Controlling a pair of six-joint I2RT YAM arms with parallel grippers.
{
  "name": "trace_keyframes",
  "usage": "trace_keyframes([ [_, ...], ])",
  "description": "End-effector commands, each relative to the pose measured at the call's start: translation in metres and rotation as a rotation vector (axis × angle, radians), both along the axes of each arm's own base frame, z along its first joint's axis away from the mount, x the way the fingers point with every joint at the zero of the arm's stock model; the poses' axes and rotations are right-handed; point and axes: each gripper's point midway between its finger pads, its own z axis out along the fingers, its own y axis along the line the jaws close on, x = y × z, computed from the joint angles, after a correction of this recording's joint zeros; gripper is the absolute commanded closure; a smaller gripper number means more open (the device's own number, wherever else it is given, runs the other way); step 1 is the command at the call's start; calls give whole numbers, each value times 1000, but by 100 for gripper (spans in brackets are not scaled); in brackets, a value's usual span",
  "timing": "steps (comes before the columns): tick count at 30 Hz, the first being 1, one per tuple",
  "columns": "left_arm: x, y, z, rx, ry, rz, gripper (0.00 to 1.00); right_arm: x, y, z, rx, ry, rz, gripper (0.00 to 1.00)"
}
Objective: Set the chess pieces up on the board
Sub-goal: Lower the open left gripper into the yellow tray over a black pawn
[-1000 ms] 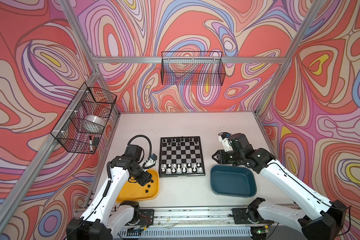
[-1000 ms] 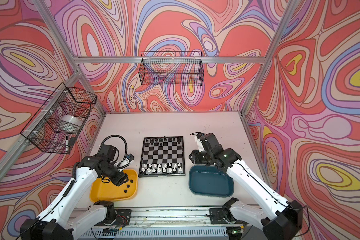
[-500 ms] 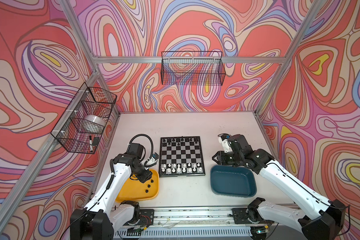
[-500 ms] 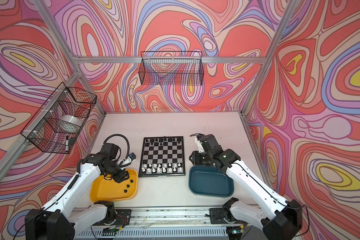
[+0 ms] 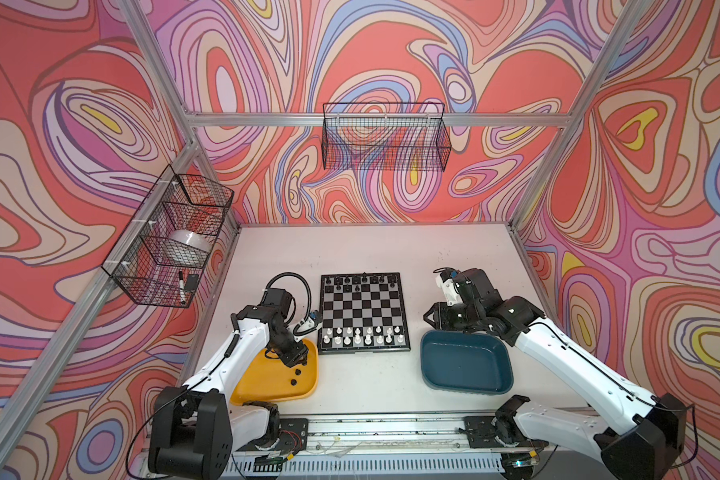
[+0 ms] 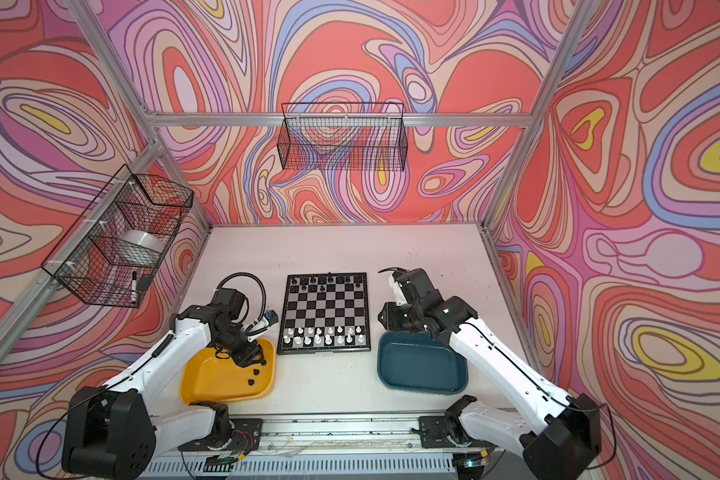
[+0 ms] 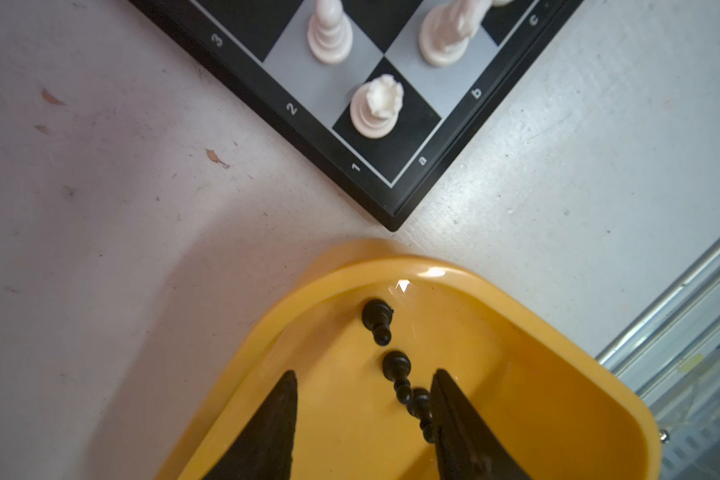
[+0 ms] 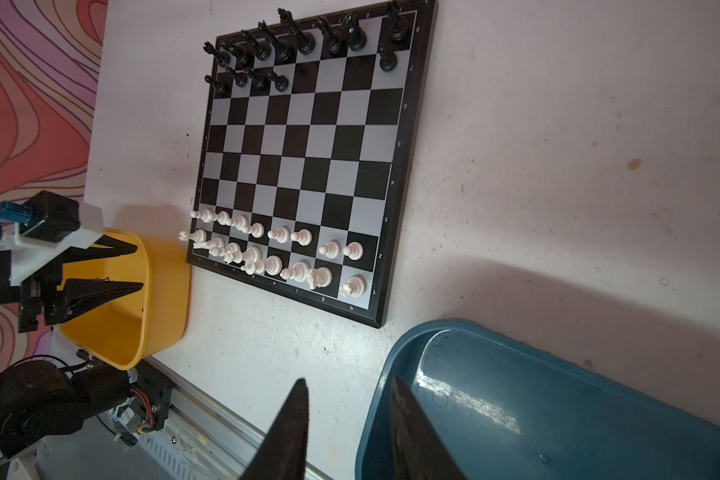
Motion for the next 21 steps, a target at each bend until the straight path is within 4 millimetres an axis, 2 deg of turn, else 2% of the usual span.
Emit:
trace_keyframes([
  [1,-1,-4,-5,-25,6,-31,47,2,-3,-3,-18,6,-13,67],
  [11,-10,-4,-17,-25,42,-60,51,0,-4,-4,-18,11,-15,67],
  [21,-9,-6,-23,-18,31,-74,55,-2,-4,-5,-14,13,-19,67],
])
